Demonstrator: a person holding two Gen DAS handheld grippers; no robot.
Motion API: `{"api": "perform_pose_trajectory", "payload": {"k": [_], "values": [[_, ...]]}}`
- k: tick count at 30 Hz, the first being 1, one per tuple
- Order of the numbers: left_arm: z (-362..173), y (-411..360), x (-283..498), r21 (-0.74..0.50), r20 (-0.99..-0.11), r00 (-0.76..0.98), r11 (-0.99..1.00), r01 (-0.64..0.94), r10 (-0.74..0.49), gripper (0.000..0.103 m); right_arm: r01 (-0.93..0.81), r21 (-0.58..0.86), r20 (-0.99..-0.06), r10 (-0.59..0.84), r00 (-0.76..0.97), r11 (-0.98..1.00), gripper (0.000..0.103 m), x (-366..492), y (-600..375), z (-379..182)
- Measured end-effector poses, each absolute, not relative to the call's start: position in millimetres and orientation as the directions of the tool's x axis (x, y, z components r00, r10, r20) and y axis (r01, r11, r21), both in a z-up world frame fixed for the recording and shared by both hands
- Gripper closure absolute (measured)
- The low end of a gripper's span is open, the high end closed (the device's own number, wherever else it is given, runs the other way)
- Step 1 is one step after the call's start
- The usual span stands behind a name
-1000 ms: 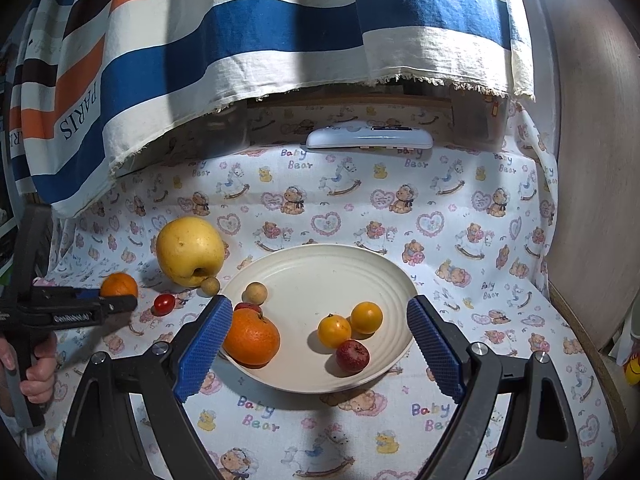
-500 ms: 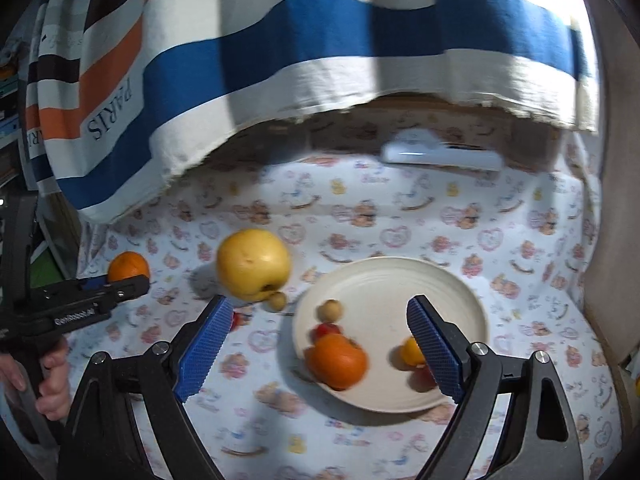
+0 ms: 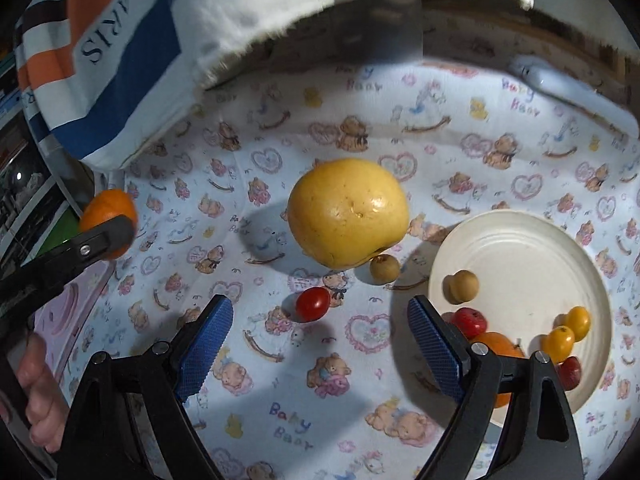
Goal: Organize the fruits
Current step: 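Close the right tool on a red cherry tomato while the left tool holds the mandarin, then carry the mandarin and cherry tomato over the plate with both tools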
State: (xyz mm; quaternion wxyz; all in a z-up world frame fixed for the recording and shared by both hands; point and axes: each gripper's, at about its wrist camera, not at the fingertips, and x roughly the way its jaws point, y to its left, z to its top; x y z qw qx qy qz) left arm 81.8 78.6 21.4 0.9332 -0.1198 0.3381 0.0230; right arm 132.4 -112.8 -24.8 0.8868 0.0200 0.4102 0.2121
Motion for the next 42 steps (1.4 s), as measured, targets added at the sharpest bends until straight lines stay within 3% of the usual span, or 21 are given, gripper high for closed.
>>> {"api": "perform_pose_trajectory", "payload": {"k": [4,6,8,14,23,32,42], "values": [[19.3,80.1,84.0,-0.204,-0.646,0.762,0.970,-0.130,-0.034,0.055,-0.337,0.236,-0.747,0.391,0.538,0.912,0.013,145.2,-106.0,-36.7],[17.3,81.9,85.7,-0.199,-0.652,0.758,0.970,-0.143,-0.022,0.055,-0.332,0.229,-0.754,0.382,0.535,0.915,0.019,147.7,-101.2,-41.0],[15.2,84.2,87.2,-0.194,-0.657,0.754,0.968,-0.158,-0.009,0.055,-0.338,0.211,-0.768,0.369,0.523,0.917,0.036,149.8,-94.7,-45.2],[12.3,87.1,87.8,-0.209,-0.666,0.746,0.964,-0.164,-0.017,0.055,-0.325,0.211,-0.803,0.353,0.481,0.922,0.057,157.3,-86.9,-58.8],[15.0,77.8,85.7,-0.208,-0.660,0.750,0.970,-0.125,-0.045,0.055,-0.320,0.167,-0.812,0.314,0.492,0.933,0.076,162.3,-78.2,-66.2],[19.4,73.8,81.8,-0.192,-0.646,0.762,0.976,-0.106,-0.045,0.055,-0.345,0.167,-0.800,0.332,0.501,0.924,0.076,151.3,-84.7,-52.8],[42.8,46.9,55.6,-0.129,-0.549,0.833,0.992,0.000,-0.071,0.055,-0.387,0.154,-0.766,0.357,0.535,0.909,0.076,119.6,-106.9,-24.9]]}}
